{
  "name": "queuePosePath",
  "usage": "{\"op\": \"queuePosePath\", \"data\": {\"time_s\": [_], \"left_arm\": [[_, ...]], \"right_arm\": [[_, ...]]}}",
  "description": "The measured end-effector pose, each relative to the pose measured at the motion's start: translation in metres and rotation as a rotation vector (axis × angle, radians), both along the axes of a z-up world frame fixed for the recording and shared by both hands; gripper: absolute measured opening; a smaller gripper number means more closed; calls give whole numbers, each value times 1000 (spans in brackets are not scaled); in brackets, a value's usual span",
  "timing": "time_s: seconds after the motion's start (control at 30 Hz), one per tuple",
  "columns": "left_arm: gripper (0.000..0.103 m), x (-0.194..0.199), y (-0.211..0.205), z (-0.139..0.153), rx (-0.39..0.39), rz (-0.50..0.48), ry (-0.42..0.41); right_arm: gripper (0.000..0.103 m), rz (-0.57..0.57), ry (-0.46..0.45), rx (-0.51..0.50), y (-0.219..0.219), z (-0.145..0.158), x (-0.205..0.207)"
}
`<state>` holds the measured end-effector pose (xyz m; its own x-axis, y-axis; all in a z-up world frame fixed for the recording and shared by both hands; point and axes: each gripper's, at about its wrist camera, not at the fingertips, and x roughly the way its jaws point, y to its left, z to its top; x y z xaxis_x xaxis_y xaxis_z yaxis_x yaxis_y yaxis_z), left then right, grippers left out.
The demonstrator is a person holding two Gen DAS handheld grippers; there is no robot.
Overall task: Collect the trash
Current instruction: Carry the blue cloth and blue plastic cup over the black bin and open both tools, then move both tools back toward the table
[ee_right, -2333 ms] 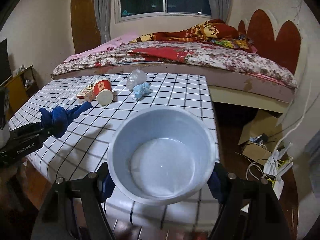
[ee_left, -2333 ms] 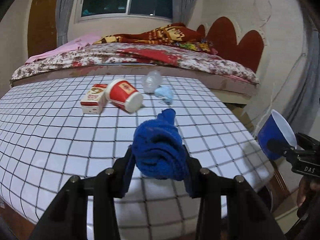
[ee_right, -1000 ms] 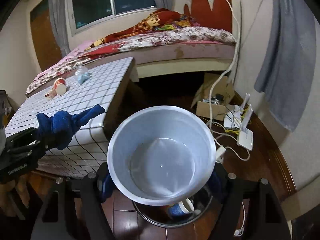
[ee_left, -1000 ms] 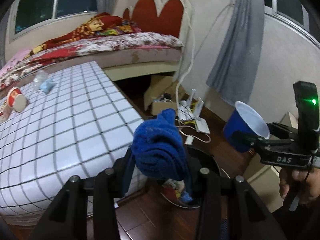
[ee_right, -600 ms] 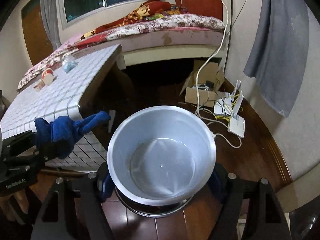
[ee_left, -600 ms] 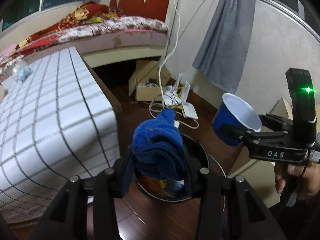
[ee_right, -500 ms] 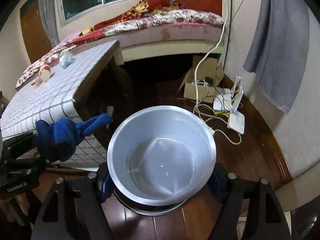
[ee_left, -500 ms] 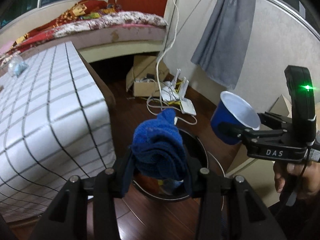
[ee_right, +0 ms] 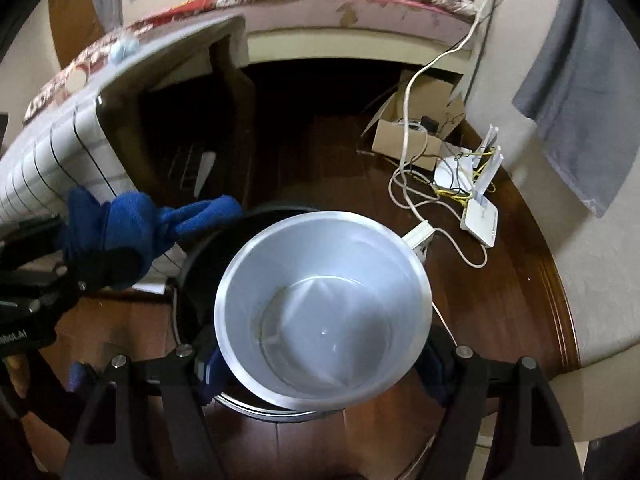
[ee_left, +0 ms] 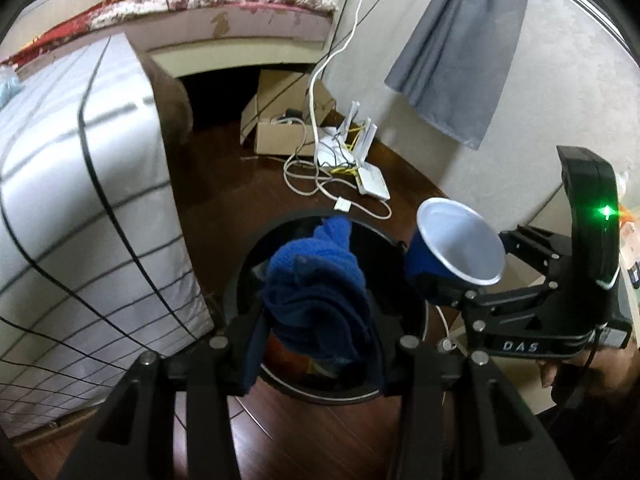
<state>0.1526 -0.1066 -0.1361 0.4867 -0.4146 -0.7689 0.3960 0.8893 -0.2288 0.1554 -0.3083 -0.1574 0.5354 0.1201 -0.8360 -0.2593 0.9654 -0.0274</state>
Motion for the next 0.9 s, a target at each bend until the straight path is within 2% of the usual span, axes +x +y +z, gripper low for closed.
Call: {"op": "queuePosePath", "data": {"time_s": [0.1,0.13,0.17,0.2,0.23,0.3,0.4,0.53,0.9], "left_arm": [[48,7,-2,-10,-29,-17,40],[54,10,-3,-15,-59,-36,64],[62,13,-4,-18,-78,-44,81],[82,14,-5,-22,-72,-28,89],[93,16,-6,-24,-63,-17,89],[94,13,-5,-25,-43,-2,77],[102,11,1,-31,0,39,77],[102,7,10,-35,33,86,67],[102,-4,26,-23,57,128,8]], "right_arm": [[77,44,9,-28,7,-10,6],[78,54,5,-45,9,-14,7],[86,61,5,-75,12,-19,9],[92,58,16,-116,13,-27,10],[99,44,20,-152,12,-33,11],[99,27,32,-172,6,-38,11],[100,7,31,-177,-2,-36,9],[102,-9,23,-181,-4,-32,4],[102,-24,-2,-145,3,-18,0]]}}
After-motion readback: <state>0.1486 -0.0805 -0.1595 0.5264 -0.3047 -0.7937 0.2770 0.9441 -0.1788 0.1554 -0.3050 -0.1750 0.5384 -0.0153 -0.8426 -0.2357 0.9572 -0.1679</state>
